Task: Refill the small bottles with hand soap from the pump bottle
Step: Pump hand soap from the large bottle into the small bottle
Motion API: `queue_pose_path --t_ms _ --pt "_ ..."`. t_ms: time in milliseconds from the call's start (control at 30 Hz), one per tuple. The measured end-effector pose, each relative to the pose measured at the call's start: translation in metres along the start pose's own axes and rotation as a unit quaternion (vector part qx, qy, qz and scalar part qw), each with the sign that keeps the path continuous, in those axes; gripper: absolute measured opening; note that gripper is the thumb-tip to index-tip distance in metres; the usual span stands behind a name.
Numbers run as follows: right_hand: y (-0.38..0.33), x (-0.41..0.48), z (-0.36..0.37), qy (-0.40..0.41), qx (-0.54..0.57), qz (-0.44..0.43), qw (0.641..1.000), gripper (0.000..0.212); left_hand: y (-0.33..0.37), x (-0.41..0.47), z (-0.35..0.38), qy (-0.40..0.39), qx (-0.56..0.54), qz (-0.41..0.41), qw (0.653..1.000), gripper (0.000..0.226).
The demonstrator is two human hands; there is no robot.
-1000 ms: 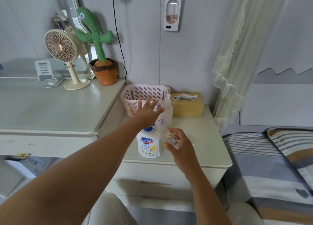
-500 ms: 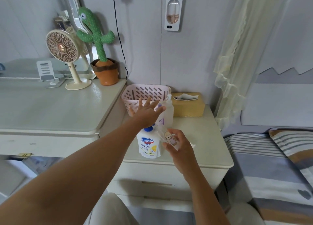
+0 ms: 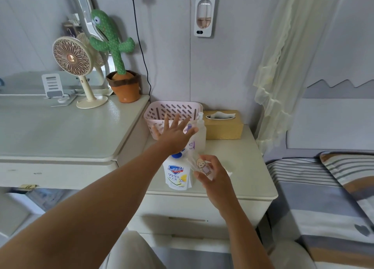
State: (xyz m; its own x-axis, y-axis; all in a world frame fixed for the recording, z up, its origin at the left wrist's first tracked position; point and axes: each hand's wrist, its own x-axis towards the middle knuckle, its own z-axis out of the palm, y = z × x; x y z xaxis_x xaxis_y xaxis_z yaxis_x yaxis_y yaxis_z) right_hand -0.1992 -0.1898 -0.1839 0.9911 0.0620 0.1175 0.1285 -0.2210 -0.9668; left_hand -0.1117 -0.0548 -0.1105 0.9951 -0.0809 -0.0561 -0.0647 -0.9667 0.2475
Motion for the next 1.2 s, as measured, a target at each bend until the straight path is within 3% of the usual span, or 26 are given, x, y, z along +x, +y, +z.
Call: queue_pose_path --t_ms 333,467,567,933,1067,1200 --pt "-0.005 0.001 -0.001 -0.001 0.015 0.002 1.0 0.033 -0.005 0.016 -0.001 0.012 0.031 -0.019 0.999 0.068" --pt "-0.003 0.003 0.002 0.003 0.012 0.004 1.0 0.034 -0.001 0.002 -0.004 0.018 -0.008 -0.012 1.0 0.06" --pt "0.0 0.001 0.005 0.002 0.019 0.014 1.0 0.034 0.006 -0.012 -0.007 0.001 0.028 0.008 1.0 0.05" --pt "-0.005 0.005 -0.002 0.0 0.033 0.005 0.999 0.034 -0.009 0.023 0.005 0.033 0.028 -0.026 0.999 0.07" --pt "0.0 0.004 0.002 -0.002 0.036 0.016 0.999 0.033 -0.007 0.014 0.011 0.026 -0.014 -0.046 0.999 0.065" --pt "0.001 0.004 0.001 -0.005 0.054 0.029 0.998 0.034 0.01 -0.01 -0.007 0.005 0.043 -0.004 0.999 0.053"
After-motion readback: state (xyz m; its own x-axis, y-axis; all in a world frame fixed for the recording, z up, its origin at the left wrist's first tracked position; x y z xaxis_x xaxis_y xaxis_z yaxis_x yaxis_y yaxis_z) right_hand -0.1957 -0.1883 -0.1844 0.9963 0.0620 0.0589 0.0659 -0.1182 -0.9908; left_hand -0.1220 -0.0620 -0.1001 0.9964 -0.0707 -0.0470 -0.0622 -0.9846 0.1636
